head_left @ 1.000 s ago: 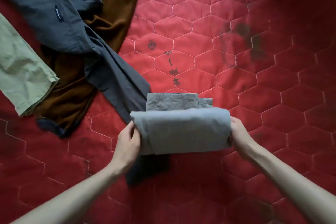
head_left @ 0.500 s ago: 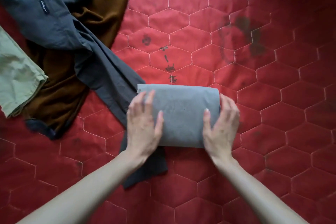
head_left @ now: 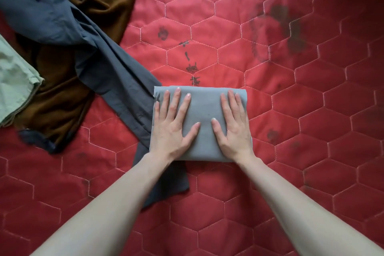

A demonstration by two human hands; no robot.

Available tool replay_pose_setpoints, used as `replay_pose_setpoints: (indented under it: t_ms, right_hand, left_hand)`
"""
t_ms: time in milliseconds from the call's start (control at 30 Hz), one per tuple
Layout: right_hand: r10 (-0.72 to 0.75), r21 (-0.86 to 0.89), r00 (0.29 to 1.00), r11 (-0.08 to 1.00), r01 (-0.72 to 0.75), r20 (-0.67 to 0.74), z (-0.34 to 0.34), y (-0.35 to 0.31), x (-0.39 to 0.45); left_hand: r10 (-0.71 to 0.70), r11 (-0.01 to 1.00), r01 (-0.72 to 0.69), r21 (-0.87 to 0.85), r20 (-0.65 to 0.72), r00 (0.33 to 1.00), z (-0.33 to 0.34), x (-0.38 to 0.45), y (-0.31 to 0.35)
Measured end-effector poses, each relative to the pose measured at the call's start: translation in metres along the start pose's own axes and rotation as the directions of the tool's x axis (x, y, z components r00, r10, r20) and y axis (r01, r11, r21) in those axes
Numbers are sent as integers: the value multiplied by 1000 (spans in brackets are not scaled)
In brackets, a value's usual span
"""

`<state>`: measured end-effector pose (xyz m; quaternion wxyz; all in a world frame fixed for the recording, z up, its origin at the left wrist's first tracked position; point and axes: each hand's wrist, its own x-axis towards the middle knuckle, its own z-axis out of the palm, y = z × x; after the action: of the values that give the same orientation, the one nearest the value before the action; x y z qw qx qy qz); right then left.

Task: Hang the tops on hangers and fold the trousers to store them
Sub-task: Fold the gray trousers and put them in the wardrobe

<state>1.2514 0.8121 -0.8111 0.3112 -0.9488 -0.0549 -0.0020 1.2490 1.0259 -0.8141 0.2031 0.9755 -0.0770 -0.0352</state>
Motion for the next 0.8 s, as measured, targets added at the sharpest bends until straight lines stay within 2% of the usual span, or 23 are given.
replay_pose_setpoints:
  t_ms: [100, 167, 233, 267, 333, 400, 467, 533, 633, 700, 800]
  right_hand:
    - [32, 26, 998, 999, -33, 50, -5, -1, 2]
    - [137, 5, 989, 991, -137, 54, -9, -5, -1]
    - [337, 71, 941, 939, -336, -8, -15, -13, -4]
    - [443, 125, 896, 891, -436, -36, -18, -18, -6]
    - [582, 206, 811, 802, -561, -58, -21, -26, -13]
    - [653, 301, 757, 726, -619, -18, -25, -29, -18]
    - [695, 353, 716, 653, -670, 71, -32, -28, -17]
    - [712, 384, 675, 579, -720, 192, -41, -23, -9]
    - [650, 514, 619, 383, -768, 441, -52, -21, 4]
    - [576, 535, 616, 332, -777, 538, -57, -24, 6]
    - [496, 571, 653, 330, -751, 572, -72, -33, -1]
  left_hand:
    - [-3, 999, 5, -49, 38, 999, -6, 2, -1]
    - [-19, 1000, 19, 1, 39, 999, -14, 0, 5]
    - [-195, 981, 195, -1, -7, 981, -23, -5, 17]
    - [-351, 935, 348, -60, -37, 936, -29, -8, 24]
    - [-624, 765, 601, -229, -35, 781, -37, -17, 34]
    - [-748, 590, 726, -353, 98, 656, -44, -20, 37]
    - [-764, 505, 780, -370, 229, 603, -50, -19, 34]
    - [-750, 488, 802, -345, 304, 587, -59, -14, 26]
    - [-699, 470, 805, -363, 403, 590, -71, -9, 11]
    - [-623, 365, 788, -496, 499, 603, -79, -10, 4]
    - [-497, 196, 751, -631, 596, 631, -89, -18, -1]
